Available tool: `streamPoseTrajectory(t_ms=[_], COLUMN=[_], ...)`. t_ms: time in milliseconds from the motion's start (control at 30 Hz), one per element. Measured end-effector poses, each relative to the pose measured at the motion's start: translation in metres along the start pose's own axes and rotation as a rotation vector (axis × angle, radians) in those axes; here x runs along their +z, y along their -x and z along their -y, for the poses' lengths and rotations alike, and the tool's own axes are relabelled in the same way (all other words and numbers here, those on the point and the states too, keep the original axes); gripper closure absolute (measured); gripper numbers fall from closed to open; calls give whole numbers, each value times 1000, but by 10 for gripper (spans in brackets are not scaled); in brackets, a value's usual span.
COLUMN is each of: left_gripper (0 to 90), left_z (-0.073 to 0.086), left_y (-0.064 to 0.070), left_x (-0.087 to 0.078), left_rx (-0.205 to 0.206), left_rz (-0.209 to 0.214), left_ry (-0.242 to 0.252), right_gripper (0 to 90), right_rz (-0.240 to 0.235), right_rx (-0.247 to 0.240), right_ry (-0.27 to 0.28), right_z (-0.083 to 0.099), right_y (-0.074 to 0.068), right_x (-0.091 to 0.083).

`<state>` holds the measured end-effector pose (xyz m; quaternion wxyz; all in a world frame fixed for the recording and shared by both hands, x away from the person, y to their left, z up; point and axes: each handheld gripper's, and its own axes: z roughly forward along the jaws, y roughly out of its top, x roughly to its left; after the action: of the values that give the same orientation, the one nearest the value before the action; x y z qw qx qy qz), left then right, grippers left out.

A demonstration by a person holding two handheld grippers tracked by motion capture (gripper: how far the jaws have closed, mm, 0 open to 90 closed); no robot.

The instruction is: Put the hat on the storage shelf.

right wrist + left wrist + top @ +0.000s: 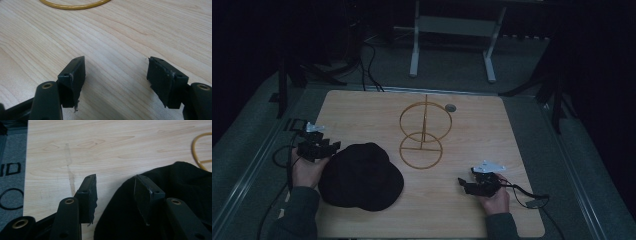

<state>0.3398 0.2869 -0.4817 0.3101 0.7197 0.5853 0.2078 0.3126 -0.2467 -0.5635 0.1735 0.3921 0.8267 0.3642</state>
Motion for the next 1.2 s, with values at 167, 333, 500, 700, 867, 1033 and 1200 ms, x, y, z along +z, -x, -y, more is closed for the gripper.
streamPoseTrajectory(t_ms=[167, 333, 500, 700, 867, 1033, 1200], left_gripper=[524, 546, 564, 583, 583, 625, 624], left_z=[-1, 0, 0, -3, -5, -8, -10], left_y=[3, 7, 9, 15, 18, 25, 35], left_x=[-5, -14, -24, -34, -40, -44, -49], left_rx=[6, 2, -3, 27, 23, 54, 82], left_rz=[12, 39, 62, 91, 142, 177, 189], left_ry=[-1, 6, 18, 13, 5, -22, -31], right_gripper=[309, 309, 309, 309, 309, 309, 309], right_rz=[0, 0, 0, 0, 0, 0, 0], right_rx=[1, 1, 1, 1, 1, 0, 1], right_ry=[-1, -1, -1, -1, -1, 0, 0], right_z=[0, 0, 0, 0, 0, 0, 0], right_y=[0, 0, 0, 0, 0, 0, 0], right_x=[0, 0, 0, 0, 0, 0, 0])
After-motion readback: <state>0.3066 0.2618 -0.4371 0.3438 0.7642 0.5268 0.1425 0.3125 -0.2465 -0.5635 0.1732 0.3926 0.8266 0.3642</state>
